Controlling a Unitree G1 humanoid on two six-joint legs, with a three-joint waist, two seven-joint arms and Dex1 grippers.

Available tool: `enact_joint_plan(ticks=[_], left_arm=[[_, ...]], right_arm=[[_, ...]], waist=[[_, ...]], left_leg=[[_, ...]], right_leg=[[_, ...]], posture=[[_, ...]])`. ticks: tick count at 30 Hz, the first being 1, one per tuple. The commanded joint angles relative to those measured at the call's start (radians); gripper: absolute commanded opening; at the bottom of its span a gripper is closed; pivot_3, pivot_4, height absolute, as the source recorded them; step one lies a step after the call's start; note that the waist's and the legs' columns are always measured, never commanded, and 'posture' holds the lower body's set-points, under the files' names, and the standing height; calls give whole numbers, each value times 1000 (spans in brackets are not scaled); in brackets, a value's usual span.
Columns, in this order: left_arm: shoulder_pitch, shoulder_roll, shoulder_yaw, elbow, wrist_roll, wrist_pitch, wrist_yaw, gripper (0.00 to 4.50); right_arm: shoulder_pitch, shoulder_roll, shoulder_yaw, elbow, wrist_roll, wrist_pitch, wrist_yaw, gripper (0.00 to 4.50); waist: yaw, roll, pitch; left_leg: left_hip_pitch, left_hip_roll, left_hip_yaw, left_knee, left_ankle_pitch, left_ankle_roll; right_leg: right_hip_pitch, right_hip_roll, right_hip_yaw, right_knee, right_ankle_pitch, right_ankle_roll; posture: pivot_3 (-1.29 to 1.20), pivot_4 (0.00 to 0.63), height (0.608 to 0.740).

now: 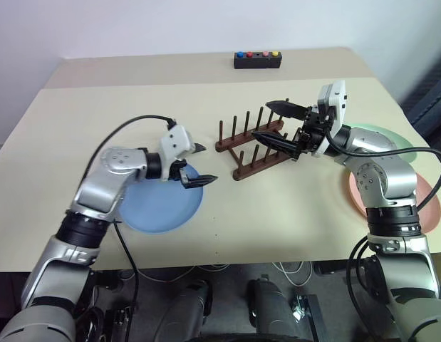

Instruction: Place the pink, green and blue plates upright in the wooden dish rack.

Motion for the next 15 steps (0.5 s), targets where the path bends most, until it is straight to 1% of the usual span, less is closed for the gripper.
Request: enact_joint_plan(ticks=[1, 3, 6, 12, 15], left_arm=[[-67, -49, -29, 68, 44, -24, -4, 4500], [-123, -109, -49, 143, 67, 15, 21, 4500], [-162, -173, -49, 190, 63, 74, 26, 4500], [-182, -271, -67, 245, 117, 131, 111, 4500], [-177, -293, -80, 241, 142, 175, 137, 4500]], right_arm=[[14, -15, -46, -70, 25, 8, -27, 4424], [40, -17, -55, -107, 26, 15, -48, 4424], [62, -20, -67, -140, 29, 25, -74, 4424], [96, -25, -91, -193, 49, 42, -118, 4424], [107, -29, -96, -204, 51, 46, -128, 4424]], waist=[[1, 0, 0], [4, 0, 0], [4, 0, 0], [1, 0, 0], [1, 0, 0]], left_leg=[[0, 0, 0, 0, 0, 0], [0, 0, 0, 0, 0, 0], [0, 0, 0, 2, 0, 0], [0, 0, 1, 2, -1, 1], [0, 0, 1, 2, -1, 1]], right_leg=[[0, 0, 0, 0, 0, 0], [0, 0, 0, 0, 0, 0], [0, 0, 0, 0, 1, 2], [1, 0, 1, 0, 1, 2], [1, 0, 1, 0, 1, 2]], posture=[[0, 150, 740], [0, 150, 740], [0, 150, 740], [0, 150, 740], [0, 150, 740]])
